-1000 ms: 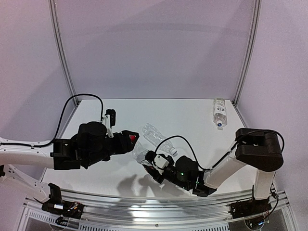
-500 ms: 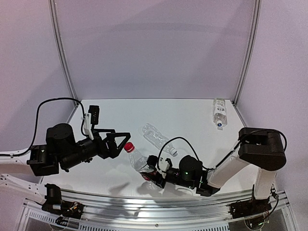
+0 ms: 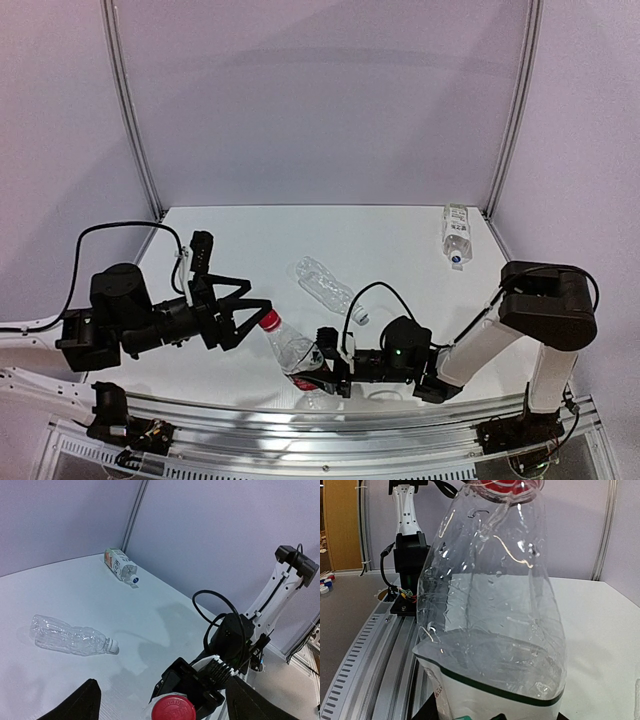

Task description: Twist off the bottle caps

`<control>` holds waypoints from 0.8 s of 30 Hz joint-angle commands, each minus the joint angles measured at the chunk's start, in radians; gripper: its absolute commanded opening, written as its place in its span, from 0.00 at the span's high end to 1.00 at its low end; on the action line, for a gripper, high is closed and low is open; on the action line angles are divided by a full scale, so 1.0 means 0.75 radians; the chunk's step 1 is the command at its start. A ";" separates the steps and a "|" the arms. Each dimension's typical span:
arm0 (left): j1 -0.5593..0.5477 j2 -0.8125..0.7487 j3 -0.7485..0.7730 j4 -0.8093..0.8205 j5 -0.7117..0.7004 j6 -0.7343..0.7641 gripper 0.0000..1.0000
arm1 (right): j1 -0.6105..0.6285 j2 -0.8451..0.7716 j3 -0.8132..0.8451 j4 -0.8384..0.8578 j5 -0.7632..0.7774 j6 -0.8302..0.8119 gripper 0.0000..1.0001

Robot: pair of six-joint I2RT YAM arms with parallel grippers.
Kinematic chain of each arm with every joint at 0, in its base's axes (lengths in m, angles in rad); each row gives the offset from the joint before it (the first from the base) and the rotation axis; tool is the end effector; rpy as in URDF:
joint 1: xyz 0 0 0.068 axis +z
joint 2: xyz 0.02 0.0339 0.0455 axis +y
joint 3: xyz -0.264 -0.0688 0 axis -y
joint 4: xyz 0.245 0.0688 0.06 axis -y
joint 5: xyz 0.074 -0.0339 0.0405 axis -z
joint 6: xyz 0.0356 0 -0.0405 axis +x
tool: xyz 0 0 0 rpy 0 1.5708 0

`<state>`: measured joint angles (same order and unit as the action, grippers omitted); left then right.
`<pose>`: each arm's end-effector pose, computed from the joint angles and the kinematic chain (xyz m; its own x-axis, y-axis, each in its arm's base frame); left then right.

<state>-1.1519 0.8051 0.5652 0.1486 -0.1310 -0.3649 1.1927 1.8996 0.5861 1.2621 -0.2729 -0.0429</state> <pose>0.0848 -0.1791 0.2939 -0.3390 -0.1085 -0.9345 0.7834 0.5174 -0.3442 0.1143 0.3137 0.1361 0.0237 -0.0522 -0.9984 -0.9942 0.1032 -0.0290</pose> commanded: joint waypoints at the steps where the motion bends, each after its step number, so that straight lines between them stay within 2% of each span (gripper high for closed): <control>1: 0.038 0.075 -0.001 0.060 0.119 0.010 0.18 | -0.011 -0.034 -0.009 0.029 -0.055 0.020 0.55; 14: 0.059 0.197 0.028 0.104 0.222 -0.015 0.38 | -0.013 -0.035 -0.008 0.018 -0.053 0.020 0.55; 21: 0.061 0.238 0.049 0.109 0.231 -0.040 0.73 | -0.012 -0.035 -0.006 0.012 -0.046 0.020 0.55; 24: 0.058 0.266 0.068 0.099 0.200 -0.080 0.77 | -0.013 -0.036 -0.006 0.012 -0.012 0.018 0.55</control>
<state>-1.1118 0.9783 0.5800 0.2241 0.0357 -0.3931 1.1870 1.8996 0.5861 1.2572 -0.2974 -0.0292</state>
